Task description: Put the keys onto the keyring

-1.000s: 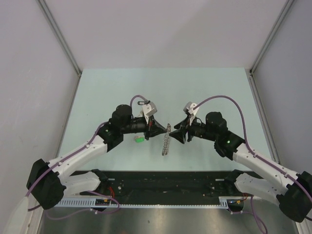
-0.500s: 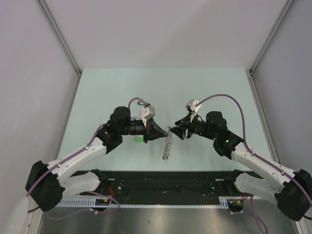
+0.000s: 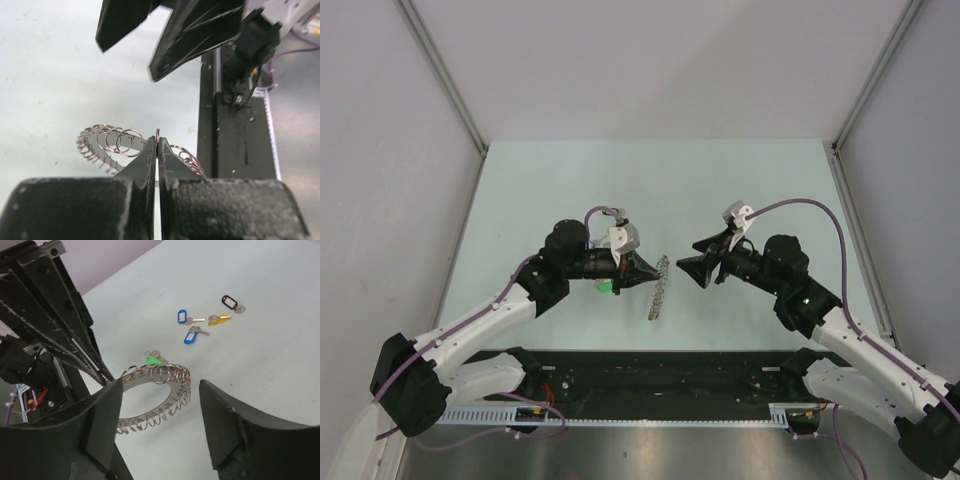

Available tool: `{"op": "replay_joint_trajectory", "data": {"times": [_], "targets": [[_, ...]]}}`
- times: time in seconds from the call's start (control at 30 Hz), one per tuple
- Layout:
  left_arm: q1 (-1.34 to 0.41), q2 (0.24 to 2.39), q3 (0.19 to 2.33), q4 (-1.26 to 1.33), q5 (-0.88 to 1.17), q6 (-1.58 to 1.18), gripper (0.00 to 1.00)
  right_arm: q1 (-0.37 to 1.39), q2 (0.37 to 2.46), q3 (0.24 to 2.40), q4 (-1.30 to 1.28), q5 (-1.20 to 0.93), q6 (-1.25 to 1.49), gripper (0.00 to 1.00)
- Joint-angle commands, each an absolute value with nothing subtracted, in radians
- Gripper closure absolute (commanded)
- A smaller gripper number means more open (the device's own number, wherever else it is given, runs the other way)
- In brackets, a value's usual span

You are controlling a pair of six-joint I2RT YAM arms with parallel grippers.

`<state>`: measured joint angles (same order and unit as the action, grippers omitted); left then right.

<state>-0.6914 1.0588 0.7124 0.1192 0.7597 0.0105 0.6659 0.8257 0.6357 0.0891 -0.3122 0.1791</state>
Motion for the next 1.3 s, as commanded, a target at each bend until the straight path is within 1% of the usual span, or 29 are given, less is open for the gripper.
{"op": "replay_joint_trajectory", "data": {"times": [0.0, 0.17, 0.27, 0.33, 0.47, 0.5, 0.6, 0.77, 1.0, 1.27], "targets": [[-0.689, 1.042, 0.755, 0.022, 0.741, 0.303, 1.0, 0.666, 0.813, 0.64, 0.057, -0.374, 0.147, 0.29], [-0.689, 1.094, 0.801, -0.093, 0.744, 0.448, 0.99, 0.666, 0.83, 0.64, 0.04, -0.408, 0.137, 0.23], [-0.69, 1.117, 0.814, -0.132, 0.736, 0.521, 1.0, 0.669, 0.868, 0.64, 0.04, -0.475, 0.086, 0.2], [-0.695, 1.124, 0.821, -0.15, 0.721, 0.554, 1.0, 0.678, 0.885, 0.62, 0.075, -0.48, 0.063, 0.19], [-0.713, 1.127, 0.816, -0.173, 0.674, 0.584, 0.99, 0.681, 0.928, 0.594, 0.159, -0.473, 0.08, 0.12], [-0.718, 1.132, 0.815, -0.184, 0.66, 0.615, 1.0, 0.681, 0.945, 0.592, 0.179, -0.477, 0.077, 0.11], [-0.729, 1.134, 0.793, -0.17, 0.629, 0.618, 1.0, 0.68, 0.975, 0.581, 0.21, -0.503, 0.043, 0.12], [-0.729, 1.15, 0.79, -0.12, 0.653, 0.585, 0.99, 0.68, 1.025, 0.554, 0.287, -0.54, 0.023, 0.18], [-0.719, 1.129, 0.739, 0.023, 0.673, 0.457, 0.99, 0.678, 1.055, 0.552, 0.333, -0.522, 0.035, 0.18], [-0.628, 1.123, 0.764, 0.083, 0.712, 0.342, 1.0, 0.686, 1.054, 0.558, 0.33, -0.492, 0.055, 0.18]]}}
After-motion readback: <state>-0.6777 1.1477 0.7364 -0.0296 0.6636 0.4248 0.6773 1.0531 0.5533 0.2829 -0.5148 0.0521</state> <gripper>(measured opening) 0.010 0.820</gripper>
